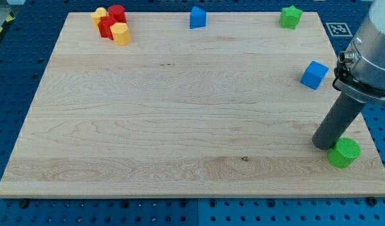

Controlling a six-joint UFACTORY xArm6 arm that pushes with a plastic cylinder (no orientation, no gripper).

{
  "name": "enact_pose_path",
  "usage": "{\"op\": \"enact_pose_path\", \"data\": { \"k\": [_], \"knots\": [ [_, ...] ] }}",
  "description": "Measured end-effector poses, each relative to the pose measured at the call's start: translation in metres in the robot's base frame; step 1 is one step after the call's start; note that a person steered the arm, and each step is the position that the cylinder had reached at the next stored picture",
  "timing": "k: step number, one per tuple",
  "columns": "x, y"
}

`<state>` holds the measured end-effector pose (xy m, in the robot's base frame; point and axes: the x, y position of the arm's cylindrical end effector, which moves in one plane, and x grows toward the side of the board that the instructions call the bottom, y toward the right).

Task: Separate the red blocks

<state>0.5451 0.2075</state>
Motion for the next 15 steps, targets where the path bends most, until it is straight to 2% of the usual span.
{"op": "enact_pose_path", "data": {
  "k": [2,5,7,9,12,13,15],
  "knots": [
    [-0.022,-0.075],
    [-0.030,-0.077],
    [-0.060,-0.165],
    [-0.108,-0.276],
    [-0.228,-0.428],
    [-0.250,-0.443],
    [-0.255,-0.446]
  ]
}}
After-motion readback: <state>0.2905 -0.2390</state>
